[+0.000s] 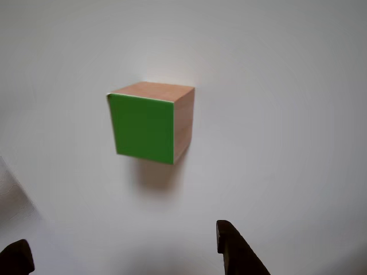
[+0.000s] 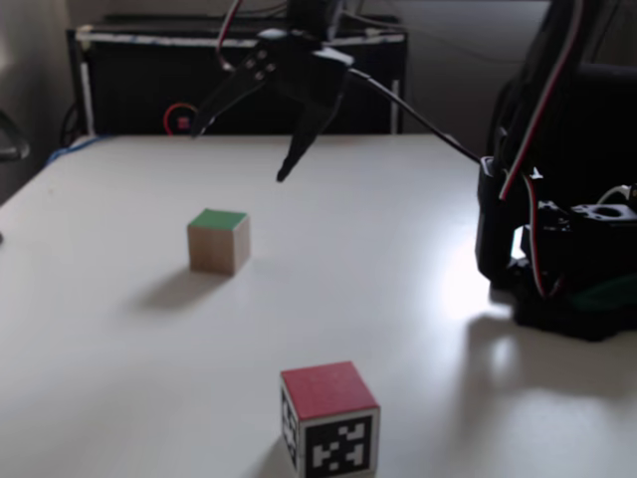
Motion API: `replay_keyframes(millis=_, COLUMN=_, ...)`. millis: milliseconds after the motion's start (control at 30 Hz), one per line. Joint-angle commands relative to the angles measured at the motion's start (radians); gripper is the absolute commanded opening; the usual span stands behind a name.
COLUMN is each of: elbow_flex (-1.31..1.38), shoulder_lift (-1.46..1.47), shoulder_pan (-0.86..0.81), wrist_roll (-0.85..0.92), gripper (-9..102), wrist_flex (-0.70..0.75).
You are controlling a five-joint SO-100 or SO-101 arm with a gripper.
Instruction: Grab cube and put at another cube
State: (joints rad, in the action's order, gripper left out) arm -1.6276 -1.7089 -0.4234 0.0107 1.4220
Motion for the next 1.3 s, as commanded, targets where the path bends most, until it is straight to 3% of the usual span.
replay_keyframes(millis=0, elbow_flex=0.124, shoulder_lift=0.106, shoulder_pan=-0.040, wrist_roll=0.003, gripper=48, wrist_flex=0.018)
replay_keyframes(millis=300, elbow_flex=0.272, shoulder_lift=0.314, shoulder_pan=-0.117, wrist_roll=0.043, gripper=48, wrist_flex=0.015)
replay_keyframes(millis=1033, elbow_flex=0.428, shoulder_lift=0.603, shoulder_pan=-0.061, wrist_roll=-0.005, gripper=48, wrist_flex=0.012)
replay_keyframes(millis=1267, elbow_flex=0.460, shoulder_lift=0.614, shoulder_pan=-0.058, wrist_roll=-0.014, gripper=37, wrist_flex=0.018)
